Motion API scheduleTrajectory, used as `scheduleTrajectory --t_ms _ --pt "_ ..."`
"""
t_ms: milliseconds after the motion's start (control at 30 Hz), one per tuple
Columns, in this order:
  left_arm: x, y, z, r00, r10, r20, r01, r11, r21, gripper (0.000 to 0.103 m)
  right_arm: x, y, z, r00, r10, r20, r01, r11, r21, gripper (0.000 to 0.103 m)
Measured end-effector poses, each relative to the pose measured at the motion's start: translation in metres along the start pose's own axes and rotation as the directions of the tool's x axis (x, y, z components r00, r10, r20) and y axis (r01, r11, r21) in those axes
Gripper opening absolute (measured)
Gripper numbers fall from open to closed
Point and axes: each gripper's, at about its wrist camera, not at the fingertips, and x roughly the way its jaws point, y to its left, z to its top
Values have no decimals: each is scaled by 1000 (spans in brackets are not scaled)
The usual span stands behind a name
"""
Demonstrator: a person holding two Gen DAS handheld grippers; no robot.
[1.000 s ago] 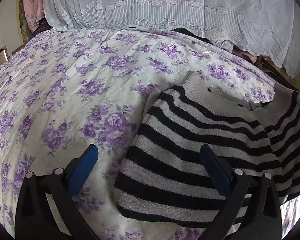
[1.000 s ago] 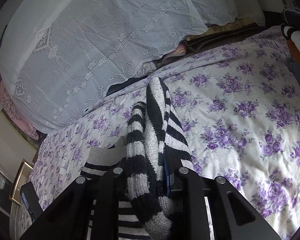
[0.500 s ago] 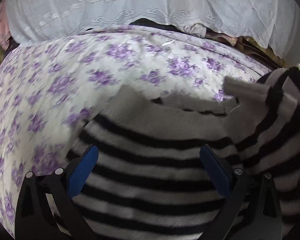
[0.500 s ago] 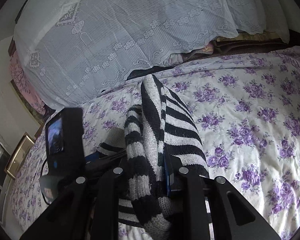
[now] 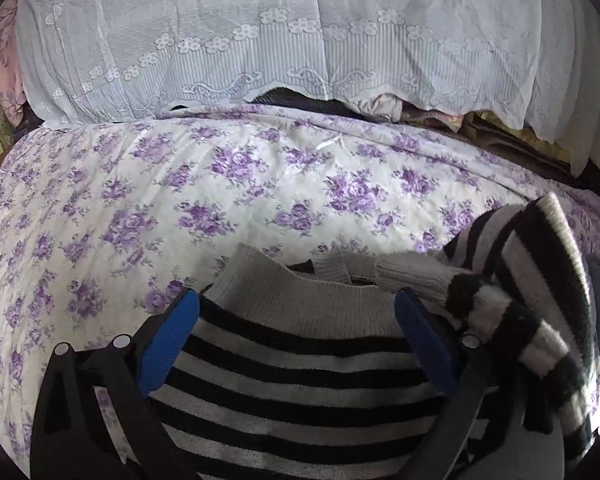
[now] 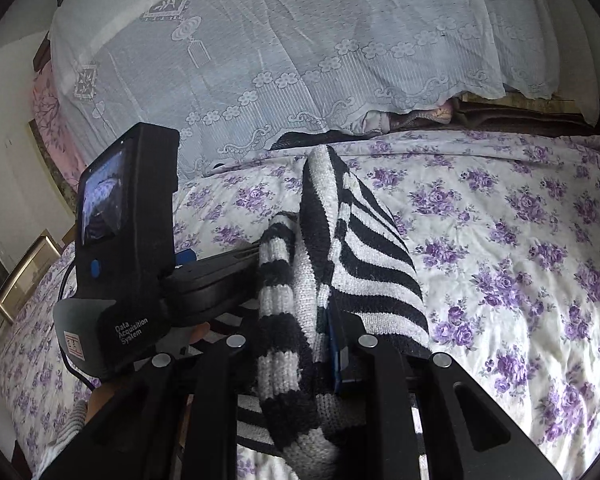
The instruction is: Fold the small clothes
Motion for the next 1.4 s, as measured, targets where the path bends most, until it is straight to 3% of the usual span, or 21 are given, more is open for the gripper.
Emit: scheduleTrajectory --t_ms 200,400,633,800,867,967,1200,1267,1400 --pt "-12 27 5 999 3 33 -1 999 -51 90 5 29 9 999 26 -20 -27 998 -51 23" --pt "-26 68 3 994 82 73 -75 992 -101 85 18 71 7 997 71 -37 -74 992 -104 25" --pt "-8 128 -14 991 133 -4 -132 977 -166 84 55 112 -14 986 137 -95 -147 984 -104 29" --pt "26 153 -33 987 111 -115 -132 973 -191 85 85 117 -36 977 151 -153 -169 979 -112 42" --pt "33 154 -38 984 116 -137 -141 973 -183 85 88 120 -43 971 171 -169 -193 973 -127 54" --pt "33 158 -39 986 80 -148 -110 973 -203 85 85 119 -46 961 219 -167 -243 960 -136 63" --pt "10 157 -32 994 32 -105 -52 981 -186 87 47 92 -37 926 357 -124 -370 923 -105 73" --pt "0 160 -30 995 -32 -90 12 977 -214 88 32 81 -36 923 373 -90 -382 917 -115 76" --pt "-13 153 -26 980 -183 -84 160 960 -228 89 11 62 -37 957 290 -12 -287 943 -169 76"
